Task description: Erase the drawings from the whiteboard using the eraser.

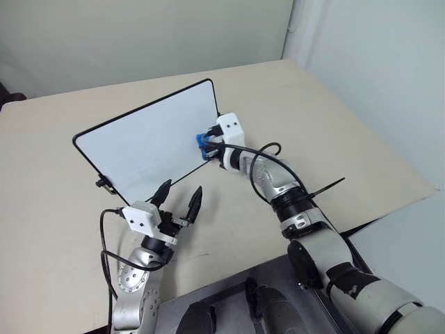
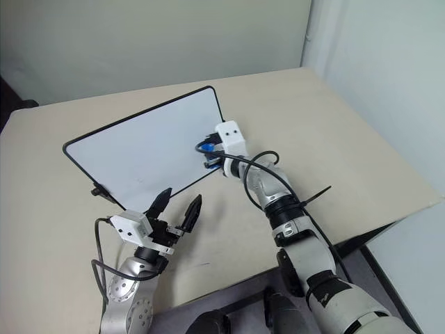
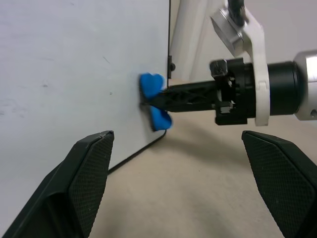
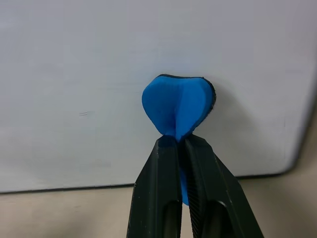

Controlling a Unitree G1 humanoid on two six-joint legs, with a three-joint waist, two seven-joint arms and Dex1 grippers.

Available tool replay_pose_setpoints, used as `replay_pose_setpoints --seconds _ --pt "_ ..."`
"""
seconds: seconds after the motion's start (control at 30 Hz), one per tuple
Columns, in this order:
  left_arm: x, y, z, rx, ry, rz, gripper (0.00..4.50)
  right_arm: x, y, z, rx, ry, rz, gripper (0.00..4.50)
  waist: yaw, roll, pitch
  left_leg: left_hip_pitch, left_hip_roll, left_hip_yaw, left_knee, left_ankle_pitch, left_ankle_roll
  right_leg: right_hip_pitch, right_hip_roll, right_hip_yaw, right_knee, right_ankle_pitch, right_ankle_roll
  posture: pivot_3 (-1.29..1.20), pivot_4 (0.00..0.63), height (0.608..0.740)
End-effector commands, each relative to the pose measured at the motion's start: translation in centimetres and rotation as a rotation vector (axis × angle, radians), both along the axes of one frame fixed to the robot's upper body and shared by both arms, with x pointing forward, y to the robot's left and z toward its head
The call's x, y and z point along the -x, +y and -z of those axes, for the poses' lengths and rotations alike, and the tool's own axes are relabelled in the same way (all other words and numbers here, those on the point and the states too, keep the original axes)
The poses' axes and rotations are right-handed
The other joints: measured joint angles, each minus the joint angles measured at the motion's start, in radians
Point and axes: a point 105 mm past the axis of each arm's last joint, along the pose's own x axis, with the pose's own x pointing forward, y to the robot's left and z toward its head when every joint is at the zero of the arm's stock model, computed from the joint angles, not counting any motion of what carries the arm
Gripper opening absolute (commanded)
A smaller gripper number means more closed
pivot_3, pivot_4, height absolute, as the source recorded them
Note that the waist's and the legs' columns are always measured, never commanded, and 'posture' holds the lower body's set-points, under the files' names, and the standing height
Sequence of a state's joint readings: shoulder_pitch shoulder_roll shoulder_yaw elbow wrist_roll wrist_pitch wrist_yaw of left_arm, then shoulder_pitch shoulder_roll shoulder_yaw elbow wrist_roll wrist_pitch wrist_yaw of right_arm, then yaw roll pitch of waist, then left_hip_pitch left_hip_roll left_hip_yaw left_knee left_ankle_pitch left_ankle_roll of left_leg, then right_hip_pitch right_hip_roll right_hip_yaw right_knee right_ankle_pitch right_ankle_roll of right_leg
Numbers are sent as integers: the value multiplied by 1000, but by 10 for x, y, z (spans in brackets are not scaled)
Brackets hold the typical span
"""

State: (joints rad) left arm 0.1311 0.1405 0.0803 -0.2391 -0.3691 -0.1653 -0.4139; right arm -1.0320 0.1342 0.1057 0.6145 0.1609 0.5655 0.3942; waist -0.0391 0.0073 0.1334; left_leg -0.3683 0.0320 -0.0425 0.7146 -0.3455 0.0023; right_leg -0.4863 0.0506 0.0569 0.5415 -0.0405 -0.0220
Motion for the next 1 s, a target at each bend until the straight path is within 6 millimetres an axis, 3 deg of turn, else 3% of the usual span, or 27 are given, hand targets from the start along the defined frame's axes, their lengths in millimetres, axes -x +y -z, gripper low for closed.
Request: replay_pose_setpoints --seconds 0.03,0.2,0.33,1.0 --pt "3 0 -9 -2 -40 0 4500 24 33 -22 -24 -67 -131 16 -2 0 0 0 0 0 0 0 0 0 0 0 0 0 0 0 150 740" --pt "5 0 -9 0 -41 -7 4500 46 56 -30 -44 -91 -238 16 0 0 0 0 0 -1 0 0 -1 0 0 0 0 -2 4 0 150 740" --pt "7 1 -9 2 -41 -11 4500 52 60 -32 -51 -99 -267 16 3 0 0 0 0 -1 0 0 -1 0 0 0 0 -2 4 0 150 740" --pt "8 6 -11 -3 -43 -22 4500 -21 -7 -3 3 -5 125 16 6 0 0 1 0 -1 1 4 1 1 0 -1 0 1 6 0 150 740"
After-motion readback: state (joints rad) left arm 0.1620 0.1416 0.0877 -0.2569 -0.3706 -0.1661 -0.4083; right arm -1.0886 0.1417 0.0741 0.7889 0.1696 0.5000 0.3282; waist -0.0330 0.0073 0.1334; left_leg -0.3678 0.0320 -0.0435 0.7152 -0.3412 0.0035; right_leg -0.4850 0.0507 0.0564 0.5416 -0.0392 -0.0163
